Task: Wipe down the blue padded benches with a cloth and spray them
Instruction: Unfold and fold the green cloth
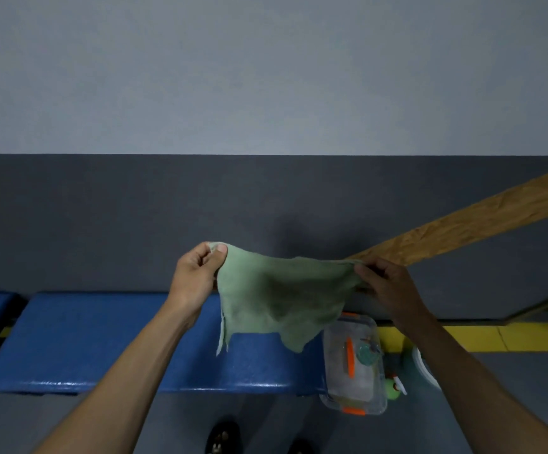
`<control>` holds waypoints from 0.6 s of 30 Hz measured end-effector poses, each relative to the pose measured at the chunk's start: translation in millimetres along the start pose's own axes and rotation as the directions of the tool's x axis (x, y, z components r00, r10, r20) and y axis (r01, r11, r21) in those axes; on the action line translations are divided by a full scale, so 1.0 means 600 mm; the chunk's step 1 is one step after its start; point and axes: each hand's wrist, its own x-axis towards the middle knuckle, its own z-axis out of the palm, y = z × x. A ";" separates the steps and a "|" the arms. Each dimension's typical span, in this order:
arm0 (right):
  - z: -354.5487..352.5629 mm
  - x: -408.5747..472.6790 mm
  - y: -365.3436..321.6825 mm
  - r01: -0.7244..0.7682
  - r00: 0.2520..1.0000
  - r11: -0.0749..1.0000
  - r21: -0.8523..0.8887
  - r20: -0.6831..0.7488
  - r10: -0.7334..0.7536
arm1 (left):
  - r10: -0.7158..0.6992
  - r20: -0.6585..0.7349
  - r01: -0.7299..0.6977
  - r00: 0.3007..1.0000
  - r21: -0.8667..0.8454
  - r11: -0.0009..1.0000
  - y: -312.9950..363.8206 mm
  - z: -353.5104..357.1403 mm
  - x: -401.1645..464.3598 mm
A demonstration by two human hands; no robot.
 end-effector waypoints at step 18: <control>0.135 -0.058 -0.085 0.235 0.939 0.950 -0.206 0.301 -0.167 | 0.080 0.255 -0.099 0.964 0.061 0.993 0.022 0.112 -0.060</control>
